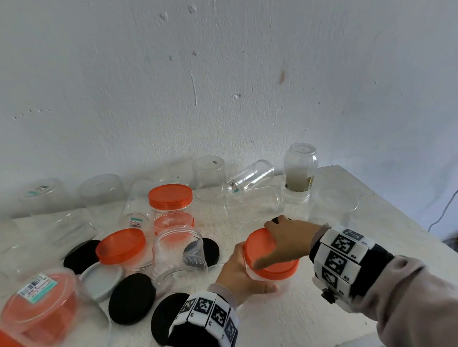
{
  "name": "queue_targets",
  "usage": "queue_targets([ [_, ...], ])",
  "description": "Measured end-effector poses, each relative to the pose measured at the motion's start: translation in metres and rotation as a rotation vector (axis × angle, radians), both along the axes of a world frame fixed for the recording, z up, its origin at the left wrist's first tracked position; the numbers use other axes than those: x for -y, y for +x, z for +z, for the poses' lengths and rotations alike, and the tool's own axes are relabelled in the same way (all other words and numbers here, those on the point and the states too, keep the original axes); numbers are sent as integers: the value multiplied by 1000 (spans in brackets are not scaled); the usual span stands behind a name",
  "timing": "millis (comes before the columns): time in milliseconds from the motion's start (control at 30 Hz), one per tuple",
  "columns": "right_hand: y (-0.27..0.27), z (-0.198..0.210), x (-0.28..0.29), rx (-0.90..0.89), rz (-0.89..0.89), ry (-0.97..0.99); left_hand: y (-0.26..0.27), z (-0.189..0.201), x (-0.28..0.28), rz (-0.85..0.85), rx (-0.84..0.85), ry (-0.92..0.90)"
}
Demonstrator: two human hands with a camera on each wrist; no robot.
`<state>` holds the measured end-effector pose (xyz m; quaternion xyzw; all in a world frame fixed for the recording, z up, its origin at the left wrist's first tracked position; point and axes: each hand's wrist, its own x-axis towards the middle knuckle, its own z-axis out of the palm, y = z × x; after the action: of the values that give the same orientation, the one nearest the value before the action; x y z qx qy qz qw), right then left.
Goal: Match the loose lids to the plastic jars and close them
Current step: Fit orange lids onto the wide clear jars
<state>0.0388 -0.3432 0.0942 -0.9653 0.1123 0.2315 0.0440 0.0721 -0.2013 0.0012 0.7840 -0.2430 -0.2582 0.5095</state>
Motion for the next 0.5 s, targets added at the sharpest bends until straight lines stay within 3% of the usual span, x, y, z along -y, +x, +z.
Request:
queue_targets([
  [200,1,5,4,-43,121,130,1,-1,0,-7,-6,3],
  [500,3,1,5,-27,34,10,1,-1,0,-5,1,7],
])
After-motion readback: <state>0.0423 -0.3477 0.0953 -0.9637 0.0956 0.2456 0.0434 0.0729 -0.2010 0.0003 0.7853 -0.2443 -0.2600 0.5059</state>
